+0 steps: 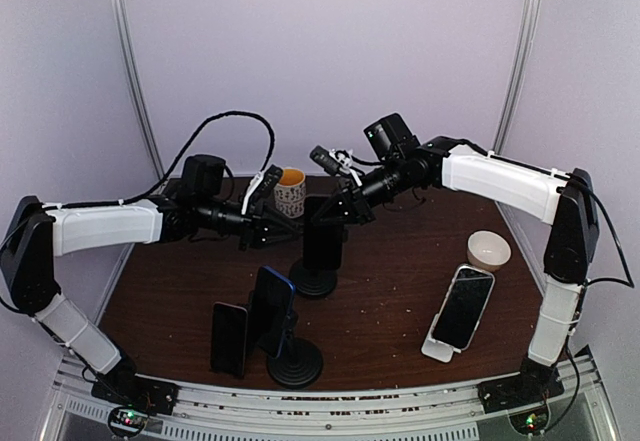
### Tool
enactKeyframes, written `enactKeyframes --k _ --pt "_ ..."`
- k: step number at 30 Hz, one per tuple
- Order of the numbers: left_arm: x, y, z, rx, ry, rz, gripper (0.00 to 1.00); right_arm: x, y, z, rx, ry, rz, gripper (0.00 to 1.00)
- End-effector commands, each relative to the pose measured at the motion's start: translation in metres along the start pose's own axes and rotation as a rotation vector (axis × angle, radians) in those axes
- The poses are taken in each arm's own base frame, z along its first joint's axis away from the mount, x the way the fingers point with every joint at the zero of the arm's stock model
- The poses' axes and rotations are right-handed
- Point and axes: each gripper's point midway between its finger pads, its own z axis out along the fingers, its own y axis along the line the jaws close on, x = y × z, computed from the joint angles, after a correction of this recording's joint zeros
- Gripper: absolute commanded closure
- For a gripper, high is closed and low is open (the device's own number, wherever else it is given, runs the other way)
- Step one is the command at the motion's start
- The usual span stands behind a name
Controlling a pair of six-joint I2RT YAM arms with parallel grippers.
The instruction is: Remove the phone from the phone stand
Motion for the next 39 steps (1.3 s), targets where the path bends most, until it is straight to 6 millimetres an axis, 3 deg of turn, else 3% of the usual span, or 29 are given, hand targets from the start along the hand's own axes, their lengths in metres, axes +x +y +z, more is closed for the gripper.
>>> enactKeyframes --k 1,10,18,26,31,39 --pt "-0.027 0.02 -0.039 -0.075 -0.095 0.063 1.0 0.033 -0.007 -0.031 0.046 0.107 0.127 1.0" --pt "-0.033 0.038 -0.036 -0.113 -0.115 0.015 1.0 0.019 0.024 -0.021 -0.054 0.093 0.036 1.0" --pt "-0.03 0.032 -0.018 -0.095 -0.099 0.0 1.0 0.003 0.038 0.005 -0.116 0.117 -0.032 1.0" --pt "-0.025 0.037 -0.015 -0.104 -0.119 -0.007 1.0 -0.009 0.059 0.007 -0.179 0.082 -0.093 1.0" --pt "-0.027 0.041 -0.011 -0.099 -0.118 -0.015 1.0 -0.025 0.061 0.011 -0.173 0.026 -0.113 1.0" --pt "-0.024 0.03 -0.003 -0.053 -0.101 -0.007 1.0 -0.061 0.057 0.019 -0.152 -0.118 -0.113 1.0"
